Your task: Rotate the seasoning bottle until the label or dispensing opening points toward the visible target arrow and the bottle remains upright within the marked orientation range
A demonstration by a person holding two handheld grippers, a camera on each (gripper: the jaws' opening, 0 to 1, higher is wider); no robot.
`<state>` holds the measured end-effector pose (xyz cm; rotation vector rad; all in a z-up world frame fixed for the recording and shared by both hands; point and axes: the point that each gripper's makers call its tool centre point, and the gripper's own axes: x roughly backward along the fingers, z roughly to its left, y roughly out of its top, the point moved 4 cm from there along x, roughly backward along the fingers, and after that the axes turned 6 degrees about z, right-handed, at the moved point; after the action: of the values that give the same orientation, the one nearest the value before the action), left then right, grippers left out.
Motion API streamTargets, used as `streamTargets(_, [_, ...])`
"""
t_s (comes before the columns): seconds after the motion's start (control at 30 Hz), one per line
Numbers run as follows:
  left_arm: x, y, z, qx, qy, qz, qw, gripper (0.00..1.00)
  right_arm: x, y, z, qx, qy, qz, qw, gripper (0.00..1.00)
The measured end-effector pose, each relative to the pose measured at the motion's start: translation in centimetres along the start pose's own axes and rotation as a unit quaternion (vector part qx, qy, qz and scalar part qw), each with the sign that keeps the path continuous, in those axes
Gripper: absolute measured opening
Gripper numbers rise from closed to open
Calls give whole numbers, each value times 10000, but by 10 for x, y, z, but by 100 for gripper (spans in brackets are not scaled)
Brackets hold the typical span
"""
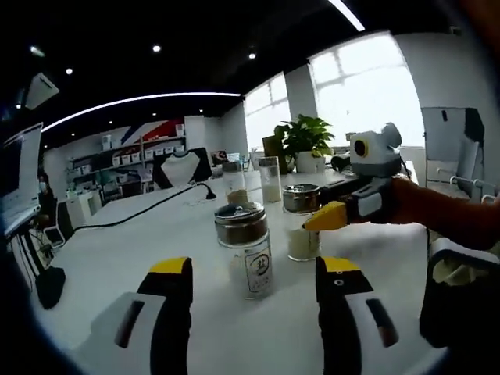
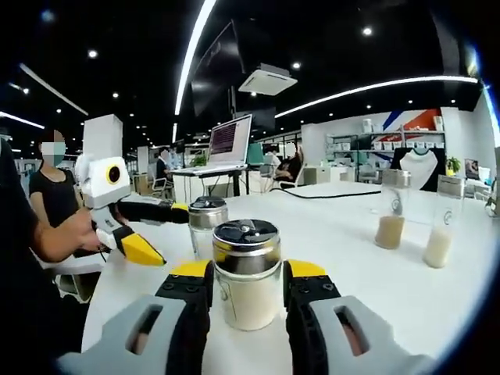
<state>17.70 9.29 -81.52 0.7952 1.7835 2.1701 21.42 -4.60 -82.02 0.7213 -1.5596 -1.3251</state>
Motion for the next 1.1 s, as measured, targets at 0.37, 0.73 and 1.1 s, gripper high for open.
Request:
streamTargets(0.37, [-20, -8, 9, 271, -324, 137, 9990, 52, 0, -13, 0, 88, -223, 224, 9995, 31])
streamTargets(0.73, [-23, -2, 2, 432, -632, -138, 9970, 33, -1, -12, -1, 56, -266, 249, 9993, 30])
streamTargets(1.1, [-24, -2, 7, 436, -687, -98, 9966, 32, -2, -12, -4, 67, -220, 271, 9994, 30])
